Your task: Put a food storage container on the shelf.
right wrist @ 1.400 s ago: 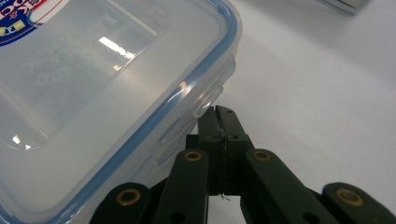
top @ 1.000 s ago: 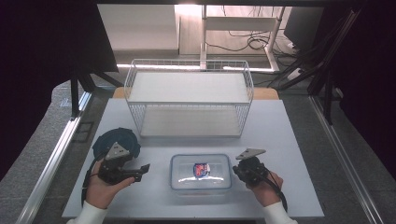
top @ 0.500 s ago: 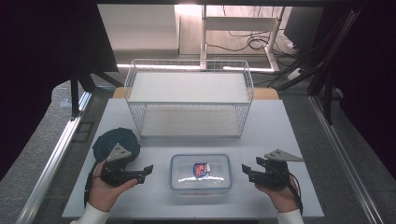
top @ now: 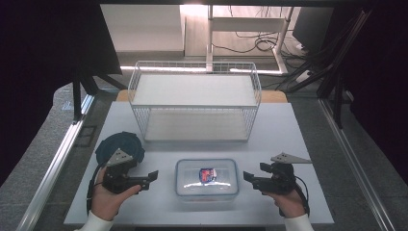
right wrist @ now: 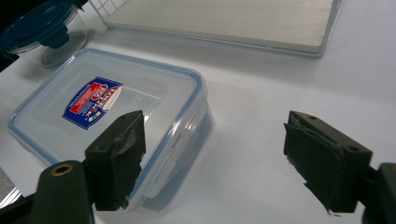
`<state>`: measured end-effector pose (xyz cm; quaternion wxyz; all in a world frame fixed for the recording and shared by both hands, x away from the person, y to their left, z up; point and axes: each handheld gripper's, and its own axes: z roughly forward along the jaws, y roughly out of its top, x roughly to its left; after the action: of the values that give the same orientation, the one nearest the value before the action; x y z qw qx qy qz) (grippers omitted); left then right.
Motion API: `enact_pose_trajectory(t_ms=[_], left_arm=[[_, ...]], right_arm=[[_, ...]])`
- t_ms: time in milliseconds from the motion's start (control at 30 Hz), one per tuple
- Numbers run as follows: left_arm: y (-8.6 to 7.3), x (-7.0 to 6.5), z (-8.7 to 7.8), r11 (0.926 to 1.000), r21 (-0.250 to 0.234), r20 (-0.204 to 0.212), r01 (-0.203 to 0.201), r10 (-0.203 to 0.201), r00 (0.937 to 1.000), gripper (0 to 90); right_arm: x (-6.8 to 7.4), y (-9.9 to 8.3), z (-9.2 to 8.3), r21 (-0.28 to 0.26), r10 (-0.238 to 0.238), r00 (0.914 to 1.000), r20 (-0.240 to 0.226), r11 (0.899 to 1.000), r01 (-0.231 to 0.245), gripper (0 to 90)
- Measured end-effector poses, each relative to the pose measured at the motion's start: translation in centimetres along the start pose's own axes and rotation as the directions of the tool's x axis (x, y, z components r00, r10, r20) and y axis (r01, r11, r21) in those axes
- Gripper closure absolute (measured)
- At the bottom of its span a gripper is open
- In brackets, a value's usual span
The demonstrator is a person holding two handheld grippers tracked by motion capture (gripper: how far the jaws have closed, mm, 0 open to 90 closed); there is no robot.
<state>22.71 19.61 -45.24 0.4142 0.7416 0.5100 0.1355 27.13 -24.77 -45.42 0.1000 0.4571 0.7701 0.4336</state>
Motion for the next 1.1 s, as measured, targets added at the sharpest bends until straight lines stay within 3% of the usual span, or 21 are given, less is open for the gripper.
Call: enact_pose_trajectory(t_ms=[200, 367, 633, 733, 867, 933, 967, 1000, 1067, 1100], left_arm=[[0.2, -0.8, 0.3, 0.9997, 0.0, 0.072, 0.023, -0.023, 0.9971, 10.4], [0.4, -1.3, 1.2, 0.9964, 0.008, 0.179, 0.084, -0.084, 0.9803, 10.8], [0.7, -2.2, 3.4, 0.9868, 0.068, 0.247, 0.147, -0.159, 0.9557, 11.4], [0.7, -2.4, 3.9, 0.9845, 0.082, 0.257, 0.155, -0.171, 0.951, 11.2], [0.4, -2.3, 5.4, 0.9724, 0.126, 0.276, 0.197, -0.225, 0.9346, 10.9], [0.1, -2.1, 6.2, 0.9616, 0.146, 0.283, 0.233, -0.266, 0.9215, 10.7], [0.1, -2.1, 6.2, 0.9616, 0.146, 0.283, 0.233, -0.266, 0.9215, 10.4], [-0.2, -2.0, 6.8, 0.9543, 0.164, 0.288, 0.25, -0.289, 0.9131, 9.9], [-0.4, -1.9, 7.3, 0.9493, 0.184, 0.294, 0.255, -0.301, 0.9072, 8.9], [-0.4, -1.9, 7.3, 0.9493, 0.184, 0.294, 0.255, -0.301, 0.9072, 8.9]], right_arm=[[0.2, -0.1, 0.2, 0.015, 0.025, 0.9985, -0.05, 1.0, -0.024, 16.3], [0.5, -0.1, 0.7, 0.029, 0.083, 0.9869, -0.139, 0.996, -0.08, 14.3], [1.1, -0.4, 2.2, 0.081, 0.123, 0.9769, -0.175, 0.991, -0.11, 11.2], [1.2, -0.4, 2.7, 0.094, 0.119, 0.9773, -0.175, 0.99, -0.104, 10.6], [1.2, -0.5, 3.4, 0.112, 0.13, 0.9745, -0.183, 0.988, -0.111, 9.7], [1.1, -0.7, 3.7, 0.123, 0.137, 0.9736, -0.183, 0.986, -0.115, 9.5], [1.1, -0.7, 3.8, 0.127, 0.139, 0.9732, -0.183, 0.985, -0.117, 9.3], [1.1, -0.8, 3.9, 0.134, 0.143, 0.9724, -0.185, 0.984, -0.119, 8.9], [1.1, -0.9, 4.2, 0.15, 0.151, 0.9687, -0.197, 0.981, -0.122, 7.8], [1.1, -0.9, 4.2, 0.15, 0.151, 0.9687, -0.197, 0.981, -0.122, 7.8]])
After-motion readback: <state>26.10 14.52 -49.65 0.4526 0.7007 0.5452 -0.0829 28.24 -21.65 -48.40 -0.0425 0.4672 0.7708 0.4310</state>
